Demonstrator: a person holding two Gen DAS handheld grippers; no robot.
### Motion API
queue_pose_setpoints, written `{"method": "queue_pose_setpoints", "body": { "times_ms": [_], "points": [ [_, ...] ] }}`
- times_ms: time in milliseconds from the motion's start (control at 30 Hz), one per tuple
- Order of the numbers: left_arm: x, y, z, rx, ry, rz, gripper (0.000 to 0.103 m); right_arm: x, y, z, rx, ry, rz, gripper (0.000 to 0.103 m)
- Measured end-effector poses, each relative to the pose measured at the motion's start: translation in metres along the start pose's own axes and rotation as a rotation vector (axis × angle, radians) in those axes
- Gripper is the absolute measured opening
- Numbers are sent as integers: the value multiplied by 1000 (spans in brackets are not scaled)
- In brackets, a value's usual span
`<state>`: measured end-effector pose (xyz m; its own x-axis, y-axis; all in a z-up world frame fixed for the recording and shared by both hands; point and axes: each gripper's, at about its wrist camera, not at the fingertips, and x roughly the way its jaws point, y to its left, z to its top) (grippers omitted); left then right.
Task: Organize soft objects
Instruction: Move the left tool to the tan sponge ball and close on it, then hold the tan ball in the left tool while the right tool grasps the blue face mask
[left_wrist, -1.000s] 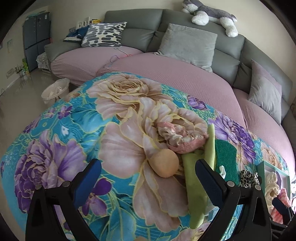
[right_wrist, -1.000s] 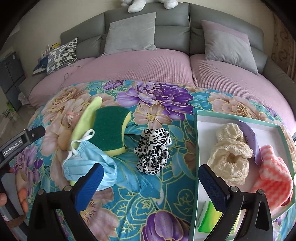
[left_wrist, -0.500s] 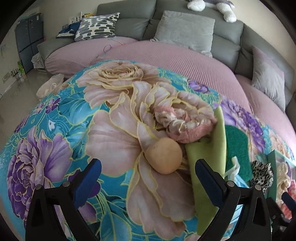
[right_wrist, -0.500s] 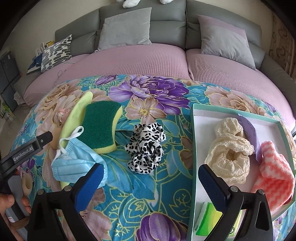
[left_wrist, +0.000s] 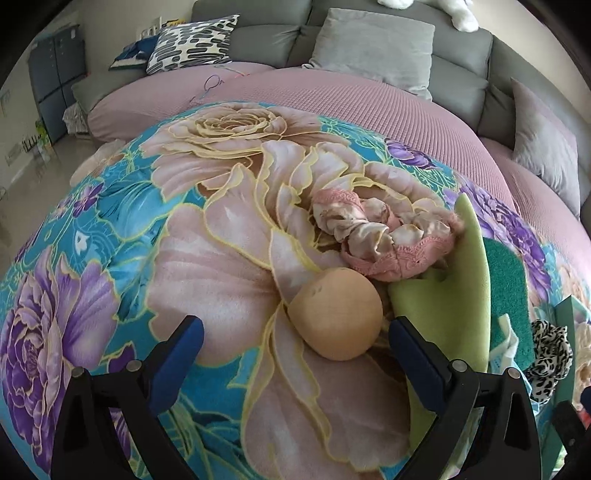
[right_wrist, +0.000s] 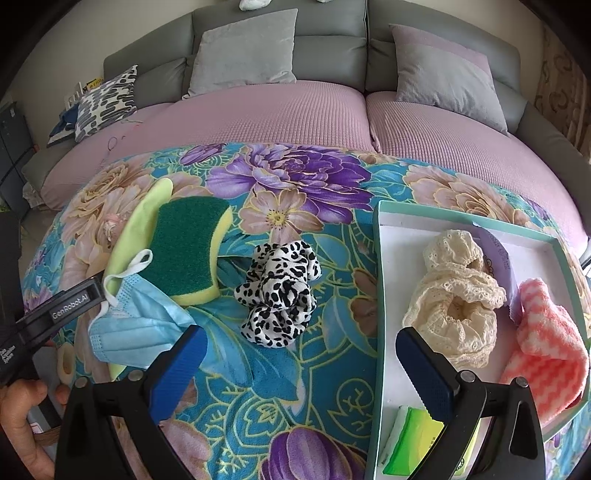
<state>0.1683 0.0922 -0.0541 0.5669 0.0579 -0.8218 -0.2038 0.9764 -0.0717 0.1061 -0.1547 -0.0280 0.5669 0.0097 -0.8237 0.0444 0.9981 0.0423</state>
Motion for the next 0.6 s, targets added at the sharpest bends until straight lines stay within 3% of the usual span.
{"method": "queue_pose_setpoints", "body": {
  "times_ms": [267,333,433,600],
  "points": [
    [4,-12,2,75,-25,10,81,3,-2,2,6,-8,-4,103],
    [3,-12,3,83,-32,-1,69,3,-2,3,3,-13,-5,103],
    [3,-14,3,91,-29,-21,59,5,-1,3,-4,-9,-7,103],
    [2,-18,2,113,-29,-26,54,8,3,2,-18,2,-8,103]
  ]
}}
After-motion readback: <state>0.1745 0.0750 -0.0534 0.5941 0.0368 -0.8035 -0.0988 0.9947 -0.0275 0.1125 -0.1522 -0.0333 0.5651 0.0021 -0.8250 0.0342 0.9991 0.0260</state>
